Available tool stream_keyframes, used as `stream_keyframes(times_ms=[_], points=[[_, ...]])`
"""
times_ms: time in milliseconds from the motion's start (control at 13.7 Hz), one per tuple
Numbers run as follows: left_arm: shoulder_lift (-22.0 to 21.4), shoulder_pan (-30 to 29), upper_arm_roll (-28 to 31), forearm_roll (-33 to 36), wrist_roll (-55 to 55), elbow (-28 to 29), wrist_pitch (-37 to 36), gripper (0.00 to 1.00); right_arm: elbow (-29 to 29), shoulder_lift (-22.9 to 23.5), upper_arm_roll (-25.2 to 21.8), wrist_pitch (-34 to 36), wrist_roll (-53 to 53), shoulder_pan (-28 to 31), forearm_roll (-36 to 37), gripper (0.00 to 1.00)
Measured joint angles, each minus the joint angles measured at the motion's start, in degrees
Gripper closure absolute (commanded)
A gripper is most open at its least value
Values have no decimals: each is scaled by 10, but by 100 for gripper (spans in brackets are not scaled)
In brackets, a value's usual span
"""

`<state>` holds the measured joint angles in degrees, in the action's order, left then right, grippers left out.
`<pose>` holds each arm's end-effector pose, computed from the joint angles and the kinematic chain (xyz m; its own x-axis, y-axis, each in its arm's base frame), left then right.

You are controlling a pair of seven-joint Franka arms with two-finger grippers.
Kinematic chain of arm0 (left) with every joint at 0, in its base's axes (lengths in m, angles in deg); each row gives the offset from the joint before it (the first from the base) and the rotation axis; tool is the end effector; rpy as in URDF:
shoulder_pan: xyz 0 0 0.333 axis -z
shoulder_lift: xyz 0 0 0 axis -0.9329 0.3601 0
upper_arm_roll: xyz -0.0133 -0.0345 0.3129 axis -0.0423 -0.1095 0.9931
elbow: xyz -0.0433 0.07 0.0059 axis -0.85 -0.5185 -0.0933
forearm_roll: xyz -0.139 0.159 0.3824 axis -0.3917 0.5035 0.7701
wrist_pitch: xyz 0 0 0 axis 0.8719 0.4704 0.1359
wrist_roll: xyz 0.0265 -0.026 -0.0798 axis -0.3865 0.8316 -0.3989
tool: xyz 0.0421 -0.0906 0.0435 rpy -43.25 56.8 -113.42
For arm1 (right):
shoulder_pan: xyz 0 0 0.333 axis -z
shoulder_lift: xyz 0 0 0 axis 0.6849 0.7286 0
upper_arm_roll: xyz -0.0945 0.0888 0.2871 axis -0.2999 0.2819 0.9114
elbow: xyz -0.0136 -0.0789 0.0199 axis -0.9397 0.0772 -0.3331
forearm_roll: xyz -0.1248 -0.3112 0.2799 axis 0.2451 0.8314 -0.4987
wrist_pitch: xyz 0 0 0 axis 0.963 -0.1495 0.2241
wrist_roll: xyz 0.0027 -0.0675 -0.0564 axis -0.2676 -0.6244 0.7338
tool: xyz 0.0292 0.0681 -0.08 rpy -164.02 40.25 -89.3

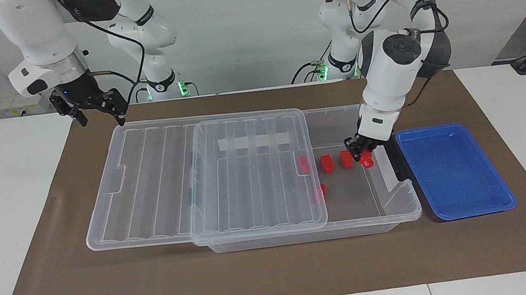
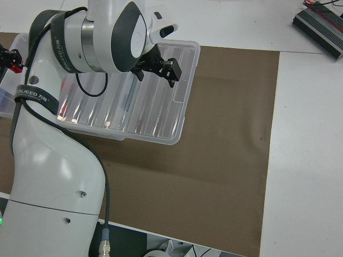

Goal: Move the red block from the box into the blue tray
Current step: 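Lift the red block out and carry it over the blue tray, then lower the red block into the blue tray and open the left gripper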

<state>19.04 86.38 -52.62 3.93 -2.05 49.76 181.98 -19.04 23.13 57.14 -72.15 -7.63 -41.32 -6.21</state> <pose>0.6435 -0.2020 0.4819 0.9733 0.2282 0.0266 0.2279 -0.9736 0.0146 0.5928 0.0100 0.6163 0.9910 -0.1334 -0.0060 -0.1332 -0.9907 0.0269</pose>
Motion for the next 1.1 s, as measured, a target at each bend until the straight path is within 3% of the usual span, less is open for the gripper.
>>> stream_keyframes(times_ms=[220, 366, 878, 1098], points=[[-17, -43, 3, 0, -78, -44, -92, 100, 0, 0, 0, 0, 0, 0, 0, 0], [-19, -84, 5, 0, -162, -61, -116, 100, 0, 0, 0, 0, 0, 0, 0, 0], [-20, -195, 7, 0, -428, -57, -113, 100, 0, 0, 0, 0, 0, 0, 0, 0], [-26, -200, 7, 1, -453, -10, -43, 100, 0, 0, 0, 0, 0, 0, 0, 0]])
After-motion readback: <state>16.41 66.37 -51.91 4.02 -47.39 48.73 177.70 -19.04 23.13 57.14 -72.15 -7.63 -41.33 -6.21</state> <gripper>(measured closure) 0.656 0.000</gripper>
